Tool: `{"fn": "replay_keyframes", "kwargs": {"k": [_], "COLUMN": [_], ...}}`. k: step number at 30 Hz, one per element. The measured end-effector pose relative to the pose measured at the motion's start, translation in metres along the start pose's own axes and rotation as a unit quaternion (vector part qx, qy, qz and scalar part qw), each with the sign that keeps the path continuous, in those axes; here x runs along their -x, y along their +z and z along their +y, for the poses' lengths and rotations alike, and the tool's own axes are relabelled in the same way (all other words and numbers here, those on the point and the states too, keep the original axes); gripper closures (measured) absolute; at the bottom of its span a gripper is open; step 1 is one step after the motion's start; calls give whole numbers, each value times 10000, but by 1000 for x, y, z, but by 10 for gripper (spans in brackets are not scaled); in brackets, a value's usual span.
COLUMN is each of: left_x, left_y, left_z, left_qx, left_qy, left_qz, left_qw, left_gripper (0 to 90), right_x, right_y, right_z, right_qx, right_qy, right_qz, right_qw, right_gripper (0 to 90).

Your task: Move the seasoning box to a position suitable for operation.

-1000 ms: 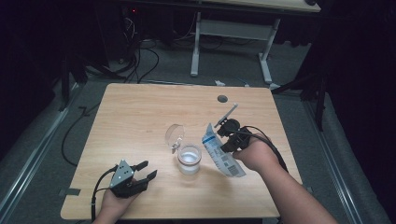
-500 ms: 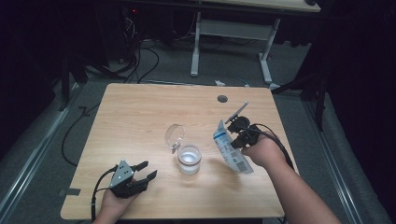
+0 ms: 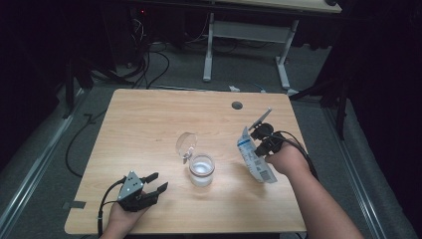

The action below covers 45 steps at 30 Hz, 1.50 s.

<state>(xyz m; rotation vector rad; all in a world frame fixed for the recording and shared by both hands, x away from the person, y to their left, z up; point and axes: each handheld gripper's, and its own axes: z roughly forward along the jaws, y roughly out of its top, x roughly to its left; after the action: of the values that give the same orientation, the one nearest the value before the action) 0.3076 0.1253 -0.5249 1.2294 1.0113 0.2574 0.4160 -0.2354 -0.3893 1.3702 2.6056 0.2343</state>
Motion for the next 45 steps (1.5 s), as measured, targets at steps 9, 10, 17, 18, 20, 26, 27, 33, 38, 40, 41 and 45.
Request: {"fn": "replay_keyframes", "kwargs": {"k": [9, 10, 17, 18, 20, 26, 27, 33, 38, 40, 41, 45], "left_x": [0, 0, 1, 1, 1, 1, 1, 0, 0, 0, 0, 2], "left_y": [-1, -1, -2, -2, -2, -2, -2, -2, -2, -2, -2, -2], "left_z": [1, 1, 3, 2, 2, 3, 3, 3, 3, 3, 3, 2], "left_qx": [23, 41, 62, 42, 25, 46, 41, 33, 30, 41, 41, 35], "left_qy": [-11, -22, -35, -14, 2, -10, -13, -13, -15, -46, -76, -52], "left_qz": [7, 10, 6, 4, 2, -16, -14, 0, 1, -6, -15, -55], "left_qw": [10000, 10000, 10000, 10000, 10000, 10000, 10000, 10000, 10000, 10000, 10000, 10000], "left_gripper": [478, 478, 478, 478, 477, 470, 471, 470, 469, 466, 465, 462], "right_x": [8, 7, 3, 2, -1, -4, -5, -4, -4, -5, -5, -4], "right_y": [4, 4, -1, -2, -3, -6, -7, -11, -5, -1, 0, 7], "right_z": [-4, -5, -13, -14, -17, -27, -29, -41, -52, -56, -58, -68], "right_qx": [413, 488, 1086, 1134, 1226, 1633, 1738, 2204, 2453, 2513, 2541, 2744], "right_qy": [122, 106, 151, 118, 57, 166, 198, 331, 471, 501, 526, 631], "right_qz": [-91, -91, -137, -184, -196, -191, -182, -200, -125, -123, -104, -100], "right_qw": [9990, 9987, 9939, 9933, 9922, 9863, 9844, 9747, 9682, 9665, 9657, 9595], "right_gripper": [900, 900, 900, 900, 900, 900, 900, 900, 900, 900, 900, 900]}}
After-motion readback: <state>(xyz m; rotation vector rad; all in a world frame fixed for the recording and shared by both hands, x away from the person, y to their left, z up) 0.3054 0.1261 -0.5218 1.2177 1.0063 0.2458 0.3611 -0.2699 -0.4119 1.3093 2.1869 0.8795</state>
